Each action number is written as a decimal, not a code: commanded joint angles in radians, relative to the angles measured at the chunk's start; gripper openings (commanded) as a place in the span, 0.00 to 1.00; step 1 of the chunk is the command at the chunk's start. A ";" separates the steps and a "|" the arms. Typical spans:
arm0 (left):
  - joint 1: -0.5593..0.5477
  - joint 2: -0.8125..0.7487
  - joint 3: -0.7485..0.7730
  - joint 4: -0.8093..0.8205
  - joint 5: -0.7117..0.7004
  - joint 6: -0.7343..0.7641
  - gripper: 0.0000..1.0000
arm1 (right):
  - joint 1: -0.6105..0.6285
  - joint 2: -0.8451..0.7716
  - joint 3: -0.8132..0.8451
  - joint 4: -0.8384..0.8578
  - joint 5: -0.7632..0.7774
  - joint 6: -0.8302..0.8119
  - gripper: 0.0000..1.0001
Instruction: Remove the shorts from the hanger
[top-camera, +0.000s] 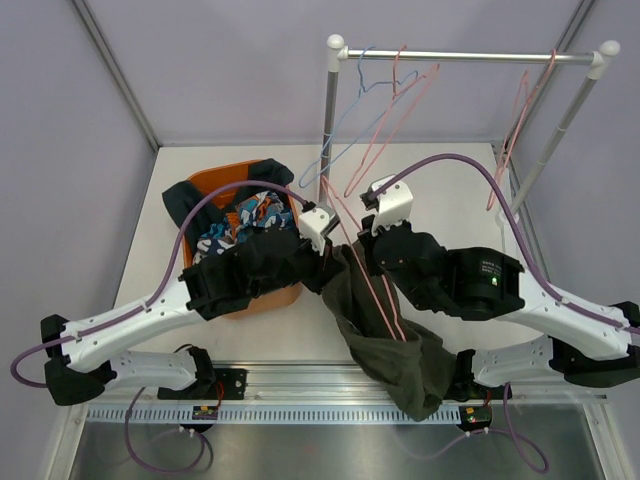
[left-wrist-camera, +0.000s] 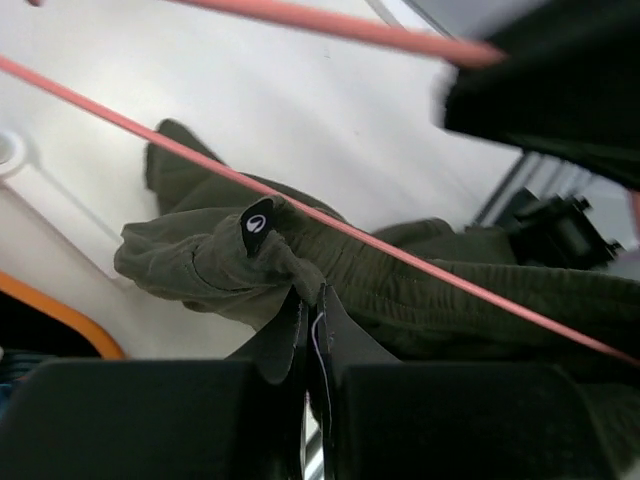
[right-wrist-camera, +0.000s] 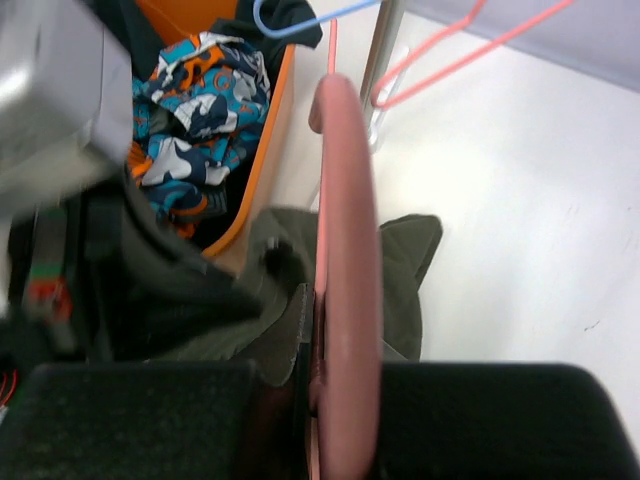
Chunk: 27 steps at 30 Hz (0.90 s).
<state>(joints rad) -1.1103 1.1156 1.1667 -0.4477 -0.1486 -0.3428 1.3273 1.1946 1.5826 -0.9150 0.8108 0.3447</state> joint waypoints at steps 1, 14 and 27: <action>-0.049 -0.059 0.030 0.032 0.055 0.056 0.00 | 0.010 0.031 0.089 0.105 0.076 -0.082 0.00; -0.060 -0.096 0.300 -0.029 -0.283 0.166 0.00 | 0.012 0.026 0.281 0.220 0.178 -0.337 0.00; -0.028 0.030 0.803 0.505 -0.490 0.954 0.00 | 0.010 -0.081 0.290 0.137 0.228 -0.290 0.00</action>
<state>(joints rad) -1.1416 1.1343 1.9312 -0.2668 -0.6163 0.3038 1.3281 1.1316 1.8423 -0.7578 0.9897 0.0410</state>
